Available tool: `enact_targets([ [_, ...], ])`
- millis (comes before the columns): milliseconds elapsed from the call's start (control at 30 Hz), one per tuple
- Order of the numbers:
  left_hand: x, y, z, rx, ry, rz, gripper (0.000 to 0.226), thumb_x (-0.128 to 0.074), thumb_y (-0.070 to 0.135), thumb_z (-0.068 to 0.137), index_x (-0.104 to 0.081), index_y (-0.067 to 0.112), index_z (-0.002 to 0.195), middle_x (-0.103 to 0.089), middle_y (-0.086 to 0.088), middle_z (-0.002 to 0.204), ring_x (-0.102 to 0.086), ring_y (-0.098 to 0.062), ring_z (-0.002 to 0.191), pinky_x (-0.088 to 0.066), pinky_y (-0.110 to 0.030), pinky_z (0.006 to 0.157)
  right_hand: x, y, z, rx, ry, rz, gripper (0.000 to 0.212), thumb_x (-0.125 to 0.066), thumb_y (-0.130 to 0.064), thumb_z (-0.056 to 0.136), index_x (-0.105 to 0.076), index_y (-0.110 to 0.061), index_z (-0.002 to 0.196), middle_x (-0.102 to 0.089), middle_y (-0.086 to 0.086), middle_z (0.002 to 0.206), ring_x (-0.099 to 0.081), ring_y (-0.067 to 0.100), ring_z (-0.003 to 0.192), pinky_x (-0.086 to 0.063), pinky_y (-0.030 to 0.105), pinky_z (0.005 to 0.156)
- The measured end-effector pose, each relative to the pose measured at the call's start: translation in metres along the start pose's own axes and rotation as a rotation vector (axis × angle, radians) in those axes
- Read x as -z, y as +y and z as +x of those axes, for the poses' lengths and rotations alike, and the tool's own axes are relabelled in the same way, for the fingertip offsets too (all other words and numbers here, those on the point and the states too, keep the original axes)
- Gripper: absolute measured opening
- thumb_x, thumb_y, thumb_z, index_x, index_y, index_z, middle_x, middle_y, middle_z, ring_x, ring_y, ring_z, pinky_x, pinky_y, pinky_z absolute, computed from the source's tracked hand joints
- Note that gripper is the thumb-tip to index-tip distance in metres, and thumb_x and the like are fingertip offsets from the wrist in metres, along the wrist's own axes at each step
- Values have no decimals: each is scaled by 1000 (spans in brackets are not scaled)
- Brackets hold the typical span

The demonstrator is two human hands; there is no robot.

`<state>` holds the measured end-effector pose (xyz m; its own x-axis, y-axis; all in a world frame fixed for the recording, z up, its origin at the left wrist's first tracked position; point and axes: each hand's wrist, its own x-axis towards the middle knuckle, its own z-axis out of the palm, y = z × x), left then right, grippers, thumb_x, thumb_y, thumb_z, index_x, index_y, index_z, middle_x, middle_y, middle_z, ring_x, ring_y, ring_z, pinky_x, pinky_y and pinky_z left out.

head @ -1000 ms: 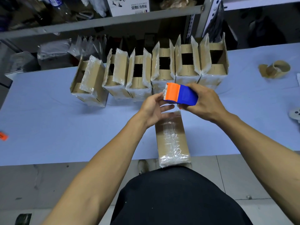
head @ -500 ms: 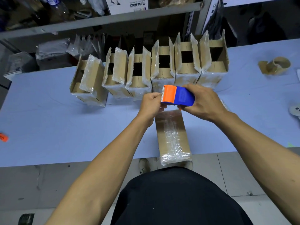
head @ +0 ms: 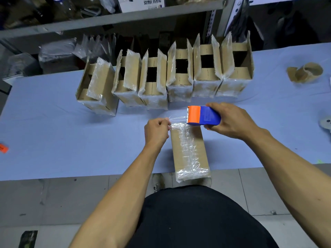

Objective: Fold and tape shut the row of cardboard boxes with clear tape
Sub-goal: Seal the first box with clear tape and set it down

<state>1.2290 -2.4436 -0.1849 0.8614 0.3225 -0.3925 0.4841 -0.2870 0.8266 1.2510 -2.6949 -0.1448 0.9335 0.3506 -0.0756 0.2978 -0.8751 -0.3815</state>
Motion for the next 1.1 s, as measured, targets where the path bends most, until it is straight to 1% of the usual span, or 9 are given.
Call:
enact_targets([
  [200, -11, -24, -1, 62, 82, 24, 34, -55, 29, 102, -70, 15, 75, -63, 4, 69, -60, -21, 67, -62, -44, 74, -15, -8, 13, 8, -45, -86, 62, -73, -48, 75, -50, -27, 129, -61, 6, 97, -57, 31, 91, -44, 34, 67],
  [300, -24, -28, 2, 184, 99, -159, 29, -61, 22, 97, -67, 13, 70, -62, 0, 69, -56, -23, 71, -59, -41, 67, -21, -4, 10, -44, -74, -45, 68, -76, -46, 74, -48, -27, 133, -61, 6, 103, -57, 30, 94, -45, 34, 71],
  [367, -33, -34, 2, 350, 94, -298, 28, -66, 17, 91, -63, 17, 64, -63, -1, 71, -56, -25, 70, -49, -29, 55, -23, -2, 8, -55, -79, -24, 67, -77, -44, 74, -48, -27, 132, -62, 6, 103, -57, 30, 93, -44, 33, 71],
  [467, -38, -44, -1, 493, 33, -375, 29, -70, 23, 91, -55, 17, 66, -61, -5, 71, -52, -21, 63, -42, -24, 51, -25, -1, 5, -45, -56, -14, 65, -77, -43, 75, -50, -25, 131, -63, 6, 102, -58, 29, 91, -46, 34, 72],
  [600, -27, -35, 13, 363, 79, -249, 27, -50, 38, 102, -59, 22, 81, -64, 1, 91, -59, -22, 88, -44, -31, 75, -26, -1, 5, -53, -50, -23, 66, -77, -42, 75, -50, -24, 133, -63, 7, 103, -58, 30, 92, -46, 34, 72],
  [700, -37, -19, 6, 200, -128, -124, 46, -44, 63, 98, -66, 23, 108, -69, -1, 115, -64, -17, 104, -51, -35, 88, -26, -1, 7, -40, -40, -22, 66, -77, -43, 75, -50, -24, 133, -63, 7, 103, -59, 30, 92, -46, 33, 71],
  [800, -48, -22, -3, 85, -181, 57, 61, -46, 60, 99, -53, 13, 137, -62, -11, 133, -60, -30, 120, -49, -50, 104, -27, 2, 7, -22, -42, -31, 66, -76, -44, 75, -50, -25, 132, -63, 6, 103, -59, 30, 91, -39, 30, 68],
  [933, -44, -25, -2, 52, -163, 43, 58, -49, 51, 102, -54, 3, 133, -62, -19, 132, -59, -36, 122, -48, -54, 104, -26, 8, 6, 3, -86, -14, 68, -73, -51, 77, -45, -28, 134, -61, 2, 102, -58, 27, 91, -40, 30, 67],
  [1100, -44, -23, -6, 14, -142, -12, 37, -52, 45, 102, -65, 14, 117, -71, -8, 115, -67, -27, 108, -53, -49, 98, -11, 48, -15, -52, -135, 5, 59, -68, -54, 75, -44, -35, 126, -58, -5, 95, -54, 19, 83, -44, 32, 69],
])
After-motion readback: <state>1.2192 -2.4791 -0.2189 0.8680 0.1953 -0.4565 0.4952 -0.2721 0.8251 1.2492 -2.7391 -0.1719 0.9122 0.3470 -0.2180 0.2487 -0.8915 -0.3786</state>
